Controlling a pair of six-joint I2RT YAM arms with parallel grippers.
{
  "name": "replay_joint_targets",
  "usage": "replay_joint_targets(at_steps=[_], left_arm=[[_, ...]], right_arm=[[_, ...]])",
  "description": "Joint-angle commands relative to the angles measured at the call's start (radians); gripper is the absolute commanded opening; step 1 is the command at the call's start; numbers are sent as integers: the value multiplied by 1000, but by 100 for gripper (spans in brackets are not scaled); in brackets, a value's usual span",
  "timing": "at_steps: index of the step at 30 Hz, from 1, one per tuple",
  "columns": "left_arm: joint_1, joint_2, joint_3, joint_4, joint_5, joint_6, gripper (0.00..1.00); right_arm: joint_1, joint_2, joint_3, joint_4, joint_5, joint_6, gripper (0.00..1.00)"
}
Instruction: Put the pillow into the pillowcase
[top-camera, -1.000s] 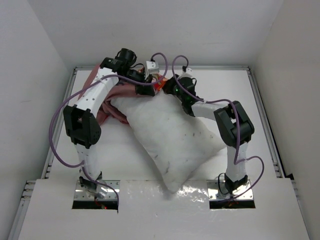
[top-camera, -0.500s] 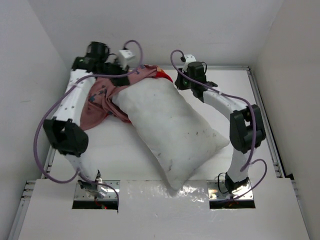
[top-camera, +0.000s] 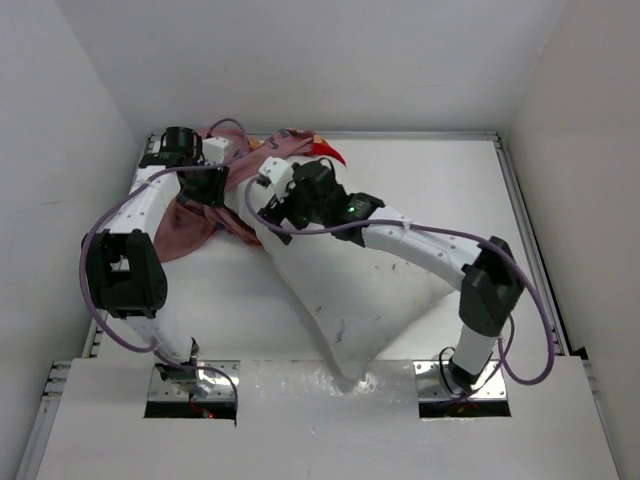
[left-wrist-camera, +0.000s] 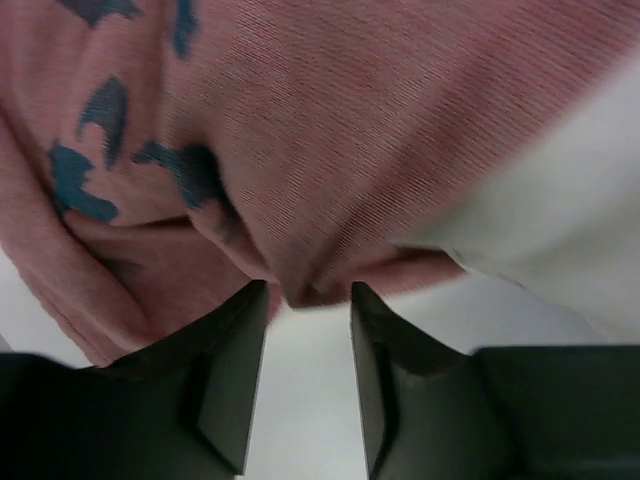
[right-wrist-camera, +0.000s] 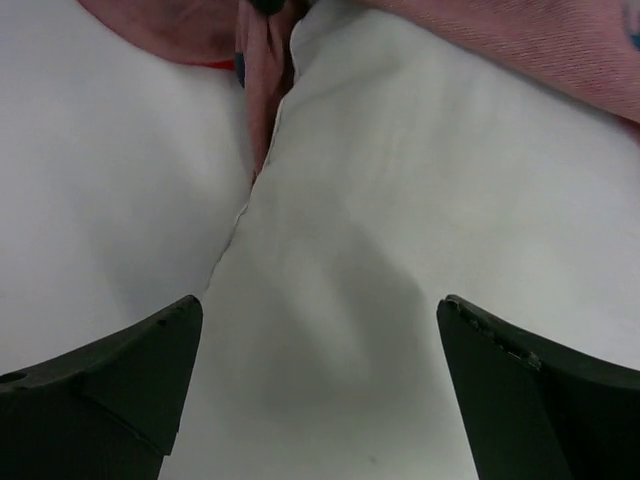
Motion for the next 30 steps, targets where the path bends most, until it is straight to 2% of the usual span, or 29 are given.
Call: replay_joint_targets(at_steps=[1,6,9,11,12,13,14,15,16,18,19,21,22,24,26,29,30], left_arm=[[11,34,21,157,-77,-69,35],[9,96,20,226,-99,-86,24],[9,108,12,241,-4,-72,19],[9,96,-6,261,137,-64,10],[9,88,-12,272,172,-66,0],[9,75,-20,290,218,-69,0],[11,36,-20,293,246,-70,0],[9,15,-16,293,273,-63,0],[9,-8,18,255,354,-44,0],[8,-33,114,131,468,82,0],[-3,-19,218,-11,535,159,0],[-26,-12,286,-119,544,227,0],[-79,-7,326,-220,535,309,0],[-138,1,359,-355,493,388,0],[-213,8,365,-424,491,477,0],[-239,10,354,-443,605,496,0],[-241,13,368,-440,690,496,0]], right_arm=[[8,94,65,10,82,-55,99],[13,273,145,21,195,-6,99],[13,325,177,-33,215,4,98],[12,338,156,-27,177,6,85],[13,336,144,-18,145,9,75],[13,335,135,-11,133,14,59],[13,335,134,2,123,32,15],[13,335,139,9,107,40,0],[12,338,160,13,91,46,0],[6,348,203,36,62,54,0],[-4,356,266,50,41,120,0],[-45,384,343,104,30,200,0],[-80,400,414,154,53,298,0],[-114,404,455,215,131,397,0],[-151,391,446,335,198,509,0],[-154,382,444,412,330,518,0],[-153,391,450,411,353,524,0]])
